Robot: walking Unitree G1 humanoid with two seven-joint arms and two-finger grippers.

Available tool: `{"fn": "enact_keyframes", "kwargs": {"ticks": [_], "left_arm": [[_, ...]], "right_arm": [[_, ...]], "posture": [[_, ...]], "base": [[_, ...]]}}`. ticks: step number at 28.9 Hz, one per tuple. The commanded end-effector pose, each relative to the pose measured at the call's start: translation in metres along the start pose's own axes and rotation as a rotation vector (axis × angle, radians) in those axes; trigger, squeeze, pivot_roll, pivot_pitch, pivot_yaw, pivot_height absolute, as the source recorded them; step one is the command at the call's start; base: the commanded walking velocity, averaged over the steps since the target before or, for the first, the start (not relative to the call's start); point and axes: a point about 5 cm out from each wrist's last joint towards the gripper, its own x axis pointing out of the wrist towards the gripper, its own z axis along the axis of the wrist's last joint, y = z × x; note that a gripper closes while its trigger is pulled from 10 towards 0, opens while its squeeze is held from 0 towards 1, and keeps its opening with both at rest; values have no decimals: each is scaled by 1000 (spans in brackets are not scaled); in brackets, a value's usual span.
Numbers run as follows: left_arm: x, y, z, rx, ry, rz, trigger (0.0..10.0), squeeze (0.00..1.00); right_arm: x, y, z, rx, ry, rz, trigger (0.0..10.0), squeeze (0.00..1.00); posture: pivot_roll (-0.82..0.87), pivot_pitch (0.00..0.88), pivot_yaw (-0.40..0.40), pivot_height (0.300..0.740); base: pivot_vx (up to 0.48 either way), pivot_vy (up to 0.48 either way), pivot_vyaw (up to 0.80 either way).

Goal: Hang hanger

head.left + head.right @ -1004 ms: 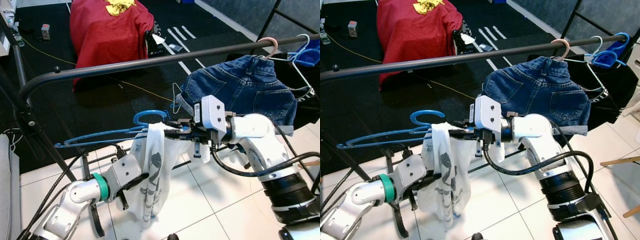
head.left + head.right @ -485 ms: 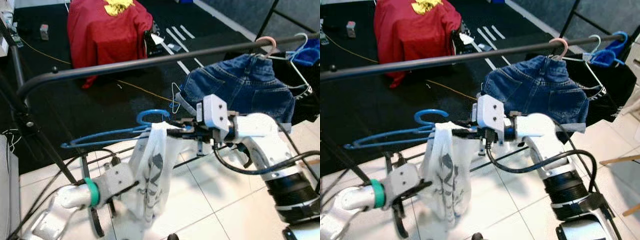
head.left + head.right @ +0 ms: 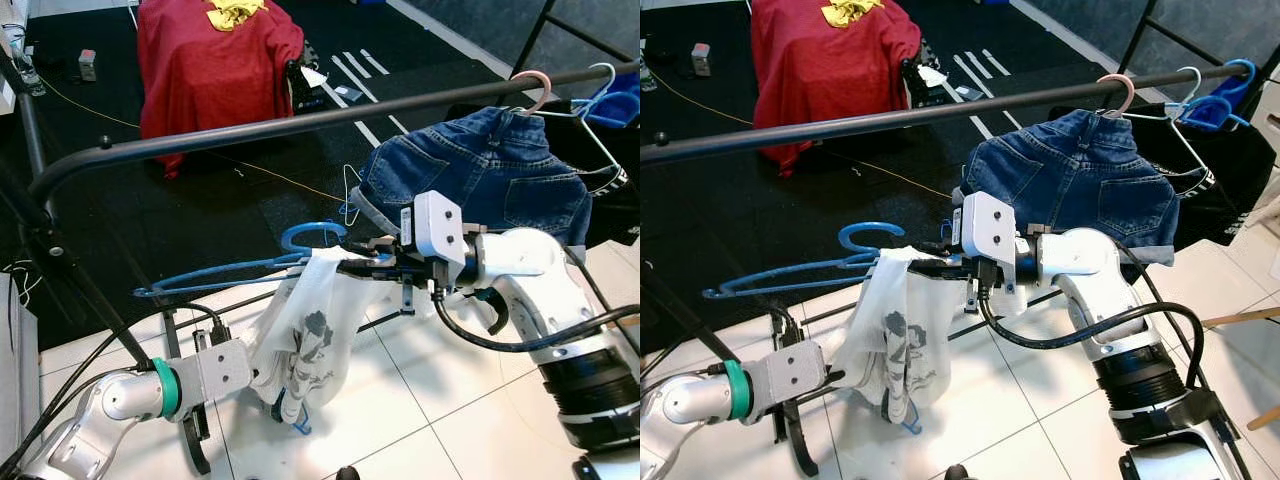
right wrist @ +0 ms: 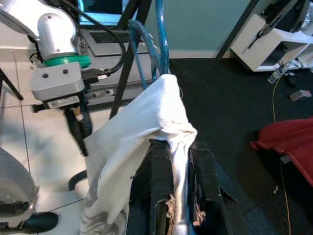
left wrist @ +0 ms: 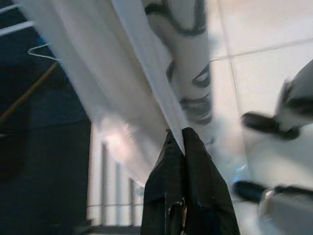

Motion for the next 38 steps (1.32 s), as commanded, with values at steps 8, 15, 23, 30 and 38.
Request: {"fn": "enact_keyframes", "kwargs": {"ticks": [8, 15, 23, 30, 38], "left_arm": [[-5, 24, -9, 187, 88, 224, 10000, 0], [-9, 27, -6, 195, 63, 254, 10000, 0], [-14, 25, -8, 192, 41, 254, 10000, 0], [-16, 21, -9, 181, 31, 248, 10000, 0], [-19, 19, -12, 180, 39, 252, 10000, 0]], "right_arm": [[-8, 48, -12, 125, 34, 189, 0, 0], [-15, 51, -26, 125, 119, 181, 0, 0], [-22, 49, -40, 118, 200, 109, 0, 0], [-32, 31, -50, 85, 284, -48, 0, 0], [-44, 38, -55, 129, 311, -17, 0, 0]], "posture": [[-119, 197, 35, 740], [-116, 201, 37, 740], [-113, 200, 42, 740], [-113, 197, 39, 740], [-118, 190, 38, 740]], "base": [[0, 0, 0], [0, 0, 0], [0, 0, 0], [0, 0, 0], [0, 0, 0]]}}
